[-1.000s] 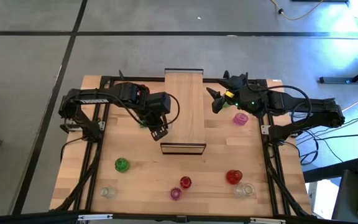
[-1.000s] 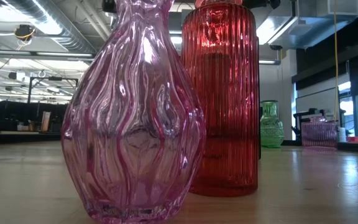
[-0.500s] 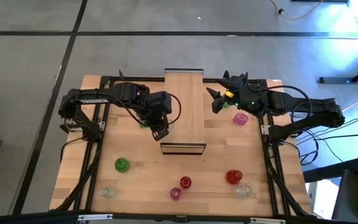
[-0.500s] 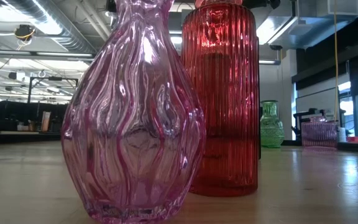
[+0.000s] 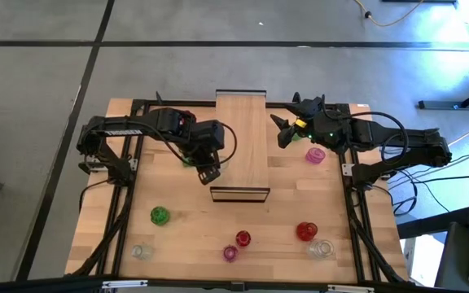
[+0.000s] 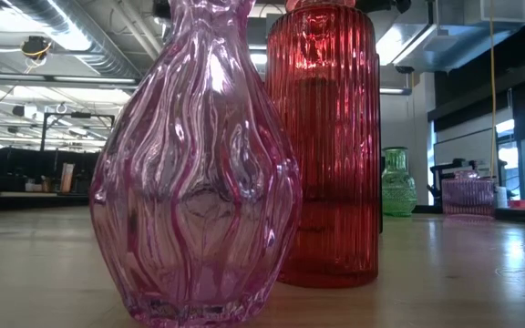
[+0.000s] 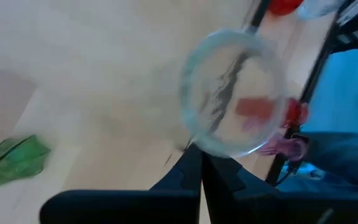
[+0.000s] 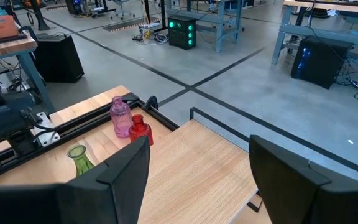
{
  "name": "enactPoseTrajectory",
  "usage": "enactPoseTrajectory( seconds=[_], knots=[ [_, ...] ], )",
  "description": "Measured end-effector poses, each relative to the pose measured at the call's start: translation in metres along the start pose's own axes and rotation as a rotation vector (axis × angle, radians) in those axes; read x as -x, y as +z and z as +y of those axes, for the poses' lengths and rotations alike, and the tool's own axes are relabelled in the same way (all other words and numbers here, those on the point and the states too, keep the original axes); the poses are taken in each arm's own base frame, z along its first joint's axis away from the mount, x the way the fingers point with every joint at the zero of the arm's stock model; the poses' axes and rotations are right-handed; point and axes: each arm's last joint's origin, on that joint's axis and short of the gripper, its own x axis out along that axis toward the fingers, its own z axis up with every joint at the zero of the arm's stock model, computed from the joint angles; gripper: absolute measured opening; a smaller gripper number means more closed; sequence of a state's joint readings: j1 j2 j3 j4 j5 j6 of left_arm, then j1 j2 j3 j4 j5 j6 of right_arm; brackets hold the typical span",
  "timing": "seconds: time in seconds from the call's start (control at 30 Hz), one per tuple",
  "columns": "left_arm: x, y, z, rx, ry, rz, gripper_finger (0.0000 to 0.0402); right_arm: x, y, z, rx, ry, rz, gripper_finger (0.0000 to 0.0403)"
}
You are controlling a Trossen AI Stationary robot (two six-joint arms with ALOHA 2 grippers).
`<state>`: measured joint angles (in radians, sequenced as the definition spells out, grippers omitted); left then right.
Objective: Sort vases onto shelf
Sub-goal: Put the top transparent vase on the shelf, then put the top green vase on the shelf
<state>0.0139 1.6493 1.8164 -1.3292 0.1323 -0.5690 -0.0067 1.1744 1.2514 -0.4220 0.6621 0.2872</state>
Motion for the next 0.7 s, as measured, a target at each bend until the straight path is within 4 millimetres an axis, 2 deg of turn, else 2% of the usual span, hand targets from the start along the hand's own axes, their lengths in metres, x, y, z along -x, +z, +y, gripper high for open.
enactPoseTrajectory(
  seconds=[0.17,0.3,0.53,0.7],
  knots=[
    [0.003,-0.012,0.018,0.048,0.257,0.079,0.0000,0.000,-0.003,-0.001,0.021,-0.007,0.026,0.0253],
    [0.011,-0.011,0.030,0.080,0.378,0.018,0.0000,0.000,-0.009,-0.003,0.063,-0.033,0.074,0.0253],
    [0.049,-0.012,0.054,0.106,0.488,-0.197,0.0000,0.006,-0.030,-0.020,0.110,-0.313,0.190,0.0253],
    [0.090,-0.016,0.066,0.109,0.439,-0.447,0.0000,0.014,-0.041,-0.030,-0.048,-0.370,0.203,0.0253]
  ],
)
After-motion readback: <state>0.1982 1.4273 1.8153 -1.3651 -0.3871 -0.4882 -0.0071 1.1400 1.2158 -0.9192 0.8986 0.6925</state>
